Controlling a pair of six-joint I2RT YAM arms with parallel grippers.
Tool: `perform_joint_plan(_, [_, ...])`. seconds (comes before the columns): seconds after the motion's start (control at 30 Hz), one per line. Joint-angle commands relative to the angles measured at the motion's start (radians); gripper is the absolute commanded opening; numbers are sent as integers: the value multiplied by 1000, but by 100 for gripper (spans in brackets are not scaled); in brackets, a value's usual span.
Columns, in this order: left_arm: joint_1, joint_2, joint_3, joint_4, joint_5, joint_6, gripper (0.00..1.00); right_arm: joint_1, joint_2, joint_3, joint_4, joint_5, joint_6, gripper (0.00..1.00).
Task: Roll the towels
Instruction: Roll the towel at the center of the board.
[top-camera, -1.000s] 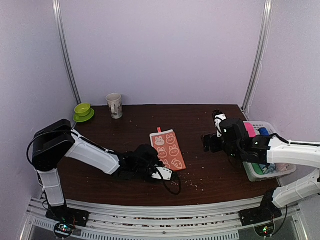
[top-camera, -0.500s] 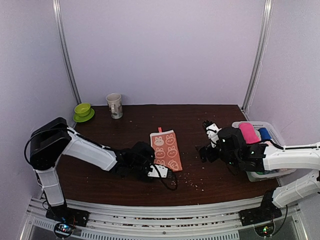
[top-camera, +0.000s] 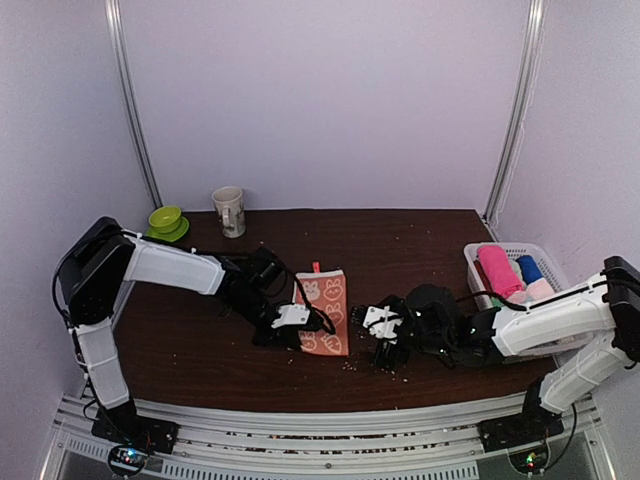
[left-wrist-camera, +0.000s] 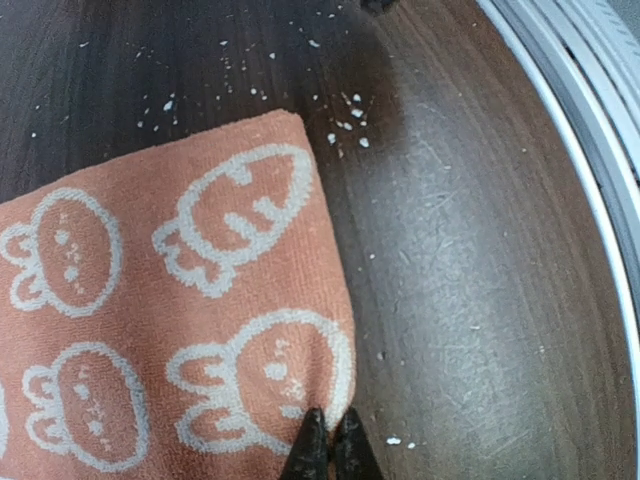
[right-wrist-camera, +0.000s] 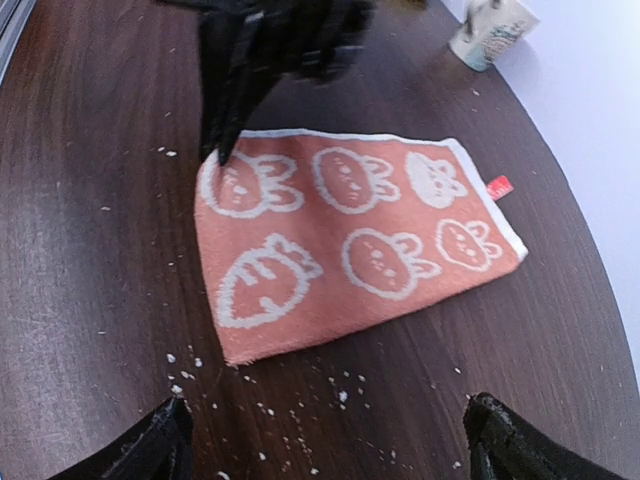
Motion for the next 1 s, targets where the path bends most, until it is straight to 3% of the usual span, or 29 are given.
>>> perform_joint_plan(0.0, [41, 42, 57, -157, 174, 39, 0, 59, 127, 52, 72, -10, -176, 94])
perform_joint_plan(0.27, [108, 73, 104, -227, 254, 58, 0, 115, 268, 63, 210, 57, -263, 93])
perform_joint_plan(0.53, [114, 109, 124, -266, 262, 68, 0, 139, 420, 132, 268, 136, -301, 86])
perform_joint_plan(0.63, [116, 110, 125, -270, 263, 68, 0, 148, 470, 170, 247, 141, -306, 78])
perform_joint_plan(0.77, [124, 110, 126, -278, 276, 72, 0, 152, 494, 210, 200, 148, -269, 56])
perform_joint_plan(0.97, [139, 108, 132, -312, 299, 100, 0, 152, 482, 189, 202, 159, -253, 54])
